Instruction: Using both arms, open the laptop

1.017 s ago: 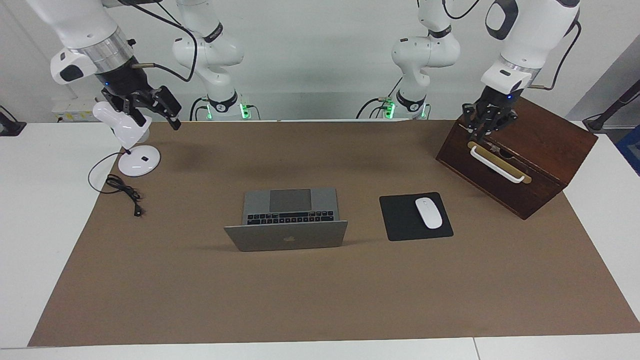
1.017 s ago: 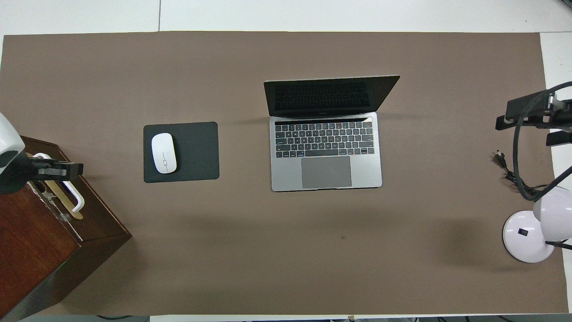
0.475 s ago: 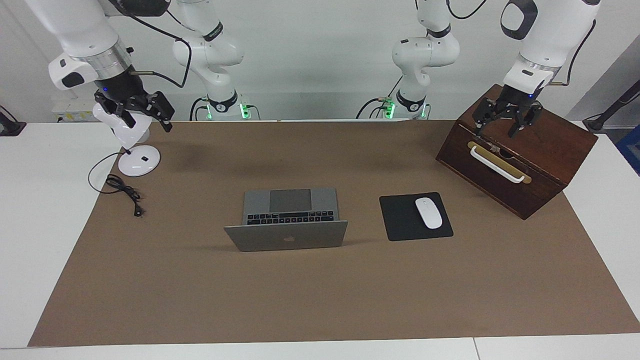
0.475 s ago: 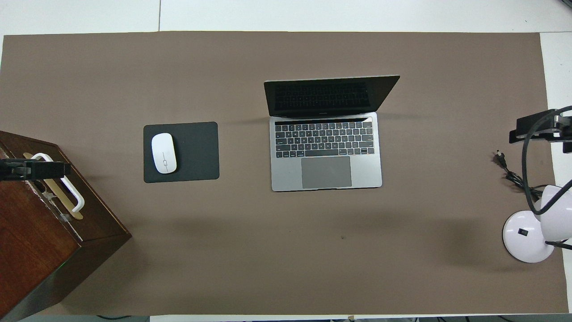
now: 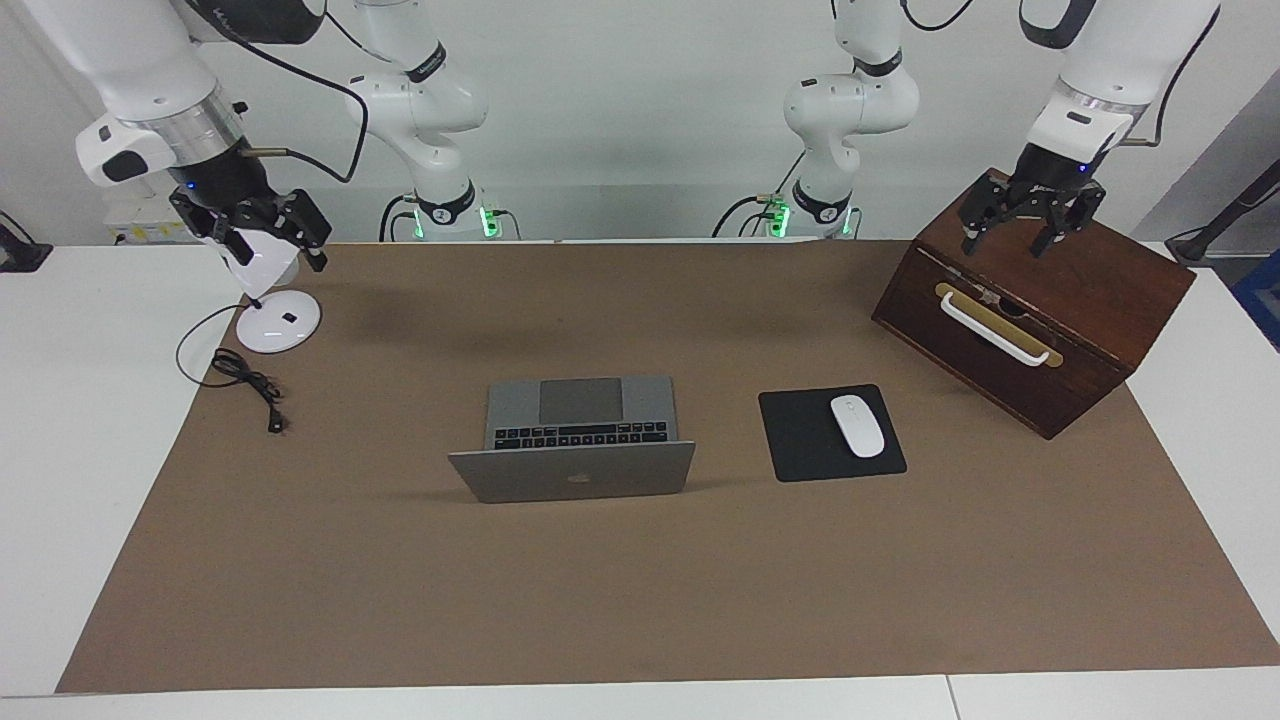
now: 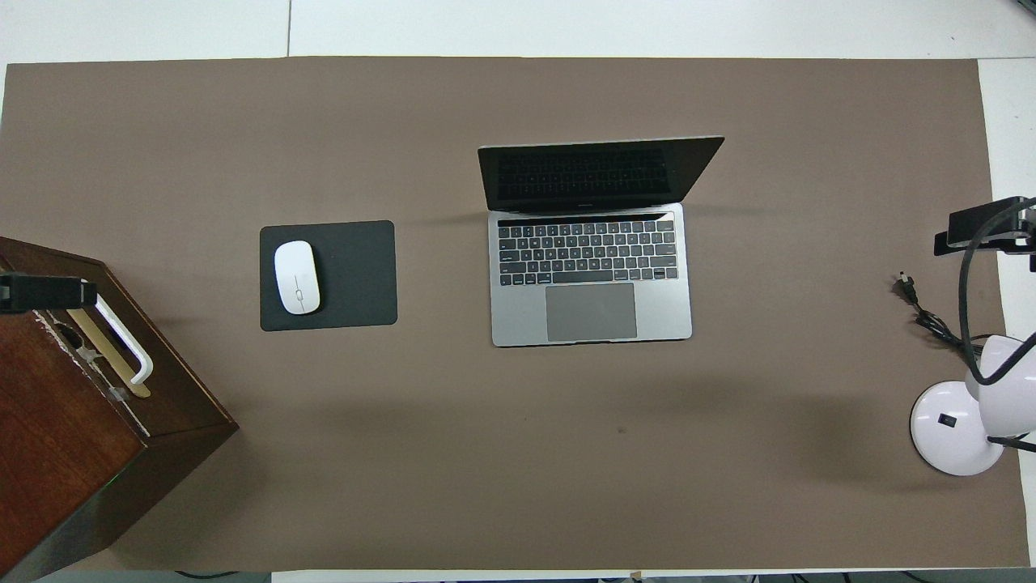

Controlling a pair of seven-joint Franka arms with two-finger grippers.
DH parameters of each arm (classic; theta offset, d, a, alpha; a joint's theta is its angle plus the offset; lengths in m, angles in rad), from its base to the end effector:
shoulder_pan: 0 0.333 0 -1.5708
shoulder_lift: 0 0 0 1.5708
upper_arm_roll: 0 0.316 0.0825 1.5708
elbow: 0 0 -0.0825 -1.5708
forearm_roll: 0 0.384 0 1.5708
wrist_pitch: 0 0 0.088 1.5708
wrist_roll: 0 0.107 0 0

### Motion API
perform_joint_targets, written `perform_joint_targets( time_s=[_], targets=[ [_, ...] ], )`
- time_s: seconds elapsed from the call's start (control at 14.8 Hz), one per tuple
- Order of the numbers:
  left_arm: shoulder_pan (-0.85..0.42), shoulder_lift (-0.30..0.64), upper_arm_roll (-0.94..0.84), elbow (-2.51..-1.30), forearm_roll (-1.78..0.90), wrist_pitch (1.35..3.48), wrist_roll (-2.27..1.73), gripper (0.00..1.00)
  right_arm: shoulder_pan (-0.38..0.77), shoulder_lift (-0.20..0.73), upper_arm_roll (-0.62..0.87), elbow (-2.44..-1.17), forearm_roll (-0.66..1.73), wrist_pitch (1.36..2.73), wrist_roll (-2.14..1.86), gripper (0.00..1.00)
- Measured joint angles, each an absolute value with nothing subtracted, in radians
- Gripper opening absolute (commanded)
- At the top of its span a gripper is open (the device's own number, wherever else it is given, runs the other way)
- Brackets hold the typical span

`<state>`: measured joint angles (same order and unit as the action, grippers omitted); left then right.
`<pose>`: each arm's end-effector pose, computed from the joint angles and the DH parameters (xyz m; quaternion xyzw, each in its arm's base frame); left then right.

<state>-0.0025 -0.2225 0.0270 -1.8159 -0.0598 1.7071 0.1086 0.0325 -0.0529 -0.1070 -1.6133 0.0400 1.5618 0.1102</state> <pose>0.4961 0.0080 0.6370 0.9971 -0.0397 0.0588 0.0289 0.5357 -0.0373 0.6325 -0.9955 0.0919 -0.0001 0.0228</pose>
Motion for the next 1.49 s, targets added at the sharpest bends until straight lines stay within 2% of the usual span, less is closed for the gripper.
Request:
perform_joint_targets(
  time_s=[0.14,0.34,0.68,1.49],
  targets=[
    [-0.001,-0.173,0.027,-1.710,-0.054,1.641,0.105,1.00,0.033,-0.053,-0.104,-1.615,0.040,1.562,0.111,1.00],
    [0.003,-0.125,0.027,-1.652,-0.052,1.616,0.103,1.00,0.033,-0.054,-0.100,-1.618,0.040,1.564,0.131,1.00],
    [0.005,-0.085,0.026,-1.654,-0.052,1.616,0.102,1.00,0.033,-0.055,-0.099,-1.625,0.040,1.605,0.132,1.00],
    [0.005,-0.082,0.023,-1.656,-0.050,1.635,0.063,1.00,0.033,-0.055,-0.081,-1.625,0.040,1.610,0.132,1.00]
  ],
)
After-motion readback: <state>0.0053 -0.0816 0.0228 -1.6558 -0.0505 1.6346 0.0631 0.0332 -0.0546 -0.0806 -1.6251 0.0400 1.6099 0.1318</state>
